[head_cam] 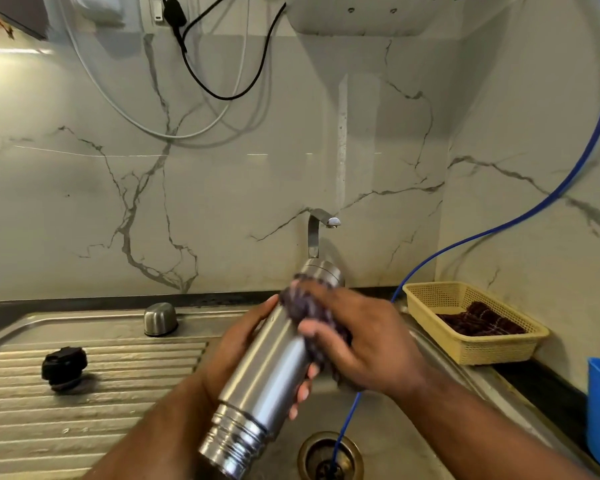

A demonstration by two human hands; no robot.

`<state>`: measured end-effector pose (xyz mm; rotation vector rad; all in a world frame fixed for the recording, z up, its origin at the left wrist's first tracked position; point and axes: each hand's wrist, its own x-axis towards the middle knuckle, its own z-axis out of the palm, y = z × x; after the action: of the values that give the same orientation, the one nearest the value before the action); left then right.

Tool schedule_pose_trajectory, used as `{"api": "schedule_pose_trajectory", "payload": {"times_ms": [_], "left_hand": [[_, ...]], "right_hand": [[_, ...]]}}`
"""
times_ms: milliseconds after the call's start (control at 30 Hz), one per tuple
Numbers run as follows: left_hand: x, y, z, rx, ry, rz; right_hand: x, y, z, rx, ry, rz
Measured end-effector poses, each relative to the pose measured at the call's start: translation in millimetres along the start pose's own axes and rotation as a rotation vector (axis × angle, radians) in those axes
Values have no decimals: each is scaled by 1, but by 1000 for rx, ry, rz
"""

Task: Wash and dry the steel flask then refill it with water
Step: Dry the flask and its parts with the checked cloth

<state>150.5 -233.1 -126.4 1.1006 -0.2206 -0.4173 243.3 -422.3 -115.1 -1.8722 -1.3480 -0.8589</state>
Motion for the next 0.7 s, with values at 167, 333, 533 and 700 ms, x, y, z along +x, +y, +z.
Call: {"api": "schedule_pose_trajectory", "payload": {"times_ms": [167, 333, 533, 700], "left_hand": [[-2, 0, -1, 81, 183, -22], [3, -1, 7, 11, 323, 67], [0, -1, 4, 102, 389, 56], [-1, 4, 1, 18, 370, 99]], "right_hand": [[14, 18, -10, -19, 114, 248], [9, 1, -11, -112, -269, -120], [12, 17, -9, -55, -43, 256], [9, -12, -7, -54, -295, -57]]}}
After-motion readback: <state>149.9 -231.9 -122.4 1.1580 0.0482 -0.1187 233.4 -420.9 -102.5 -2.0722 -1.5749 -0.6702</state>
